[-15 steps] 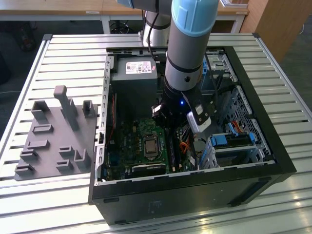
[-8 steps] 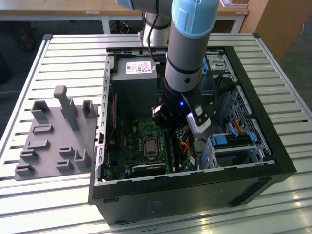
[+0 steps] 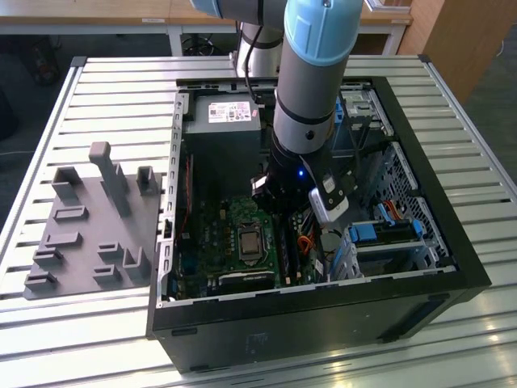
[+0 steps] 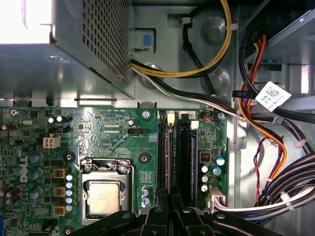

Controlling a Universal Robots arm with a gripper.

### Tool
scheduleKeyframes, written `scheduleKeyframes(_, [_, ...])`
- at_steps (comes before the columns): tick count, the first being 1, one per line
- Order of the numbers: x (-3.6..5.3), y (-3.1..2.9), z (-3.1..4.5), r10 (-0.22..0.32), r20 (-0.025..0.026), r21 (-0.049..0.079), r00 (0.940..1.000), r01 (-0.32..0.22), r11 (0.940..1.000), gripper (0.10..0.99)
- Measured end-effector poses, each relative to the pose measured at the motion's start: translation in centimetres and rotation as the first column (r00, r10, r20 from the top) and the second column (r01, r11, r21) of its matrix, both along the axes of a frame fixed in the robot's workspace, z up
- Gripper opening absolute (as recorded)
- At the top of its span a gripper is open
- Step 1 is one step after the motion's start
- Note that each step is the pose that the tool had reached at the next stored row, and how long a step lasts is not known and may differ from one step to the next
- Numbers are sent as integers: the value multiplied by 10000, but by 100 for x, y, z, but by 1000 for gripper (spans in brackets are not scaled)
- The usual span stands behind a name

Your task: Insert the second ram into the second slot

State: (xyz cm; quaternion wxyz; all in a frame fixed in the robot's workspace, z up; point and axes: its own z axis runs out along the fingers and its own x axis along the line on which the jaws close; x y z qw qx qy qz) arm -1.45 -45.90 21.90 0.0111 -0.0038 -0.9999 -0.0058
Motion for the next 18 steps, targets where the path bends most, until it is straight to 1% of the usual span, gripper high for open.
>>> scheduleKeyframes(18, [12,1,12,3,1,4,10000,-3,10000,137])
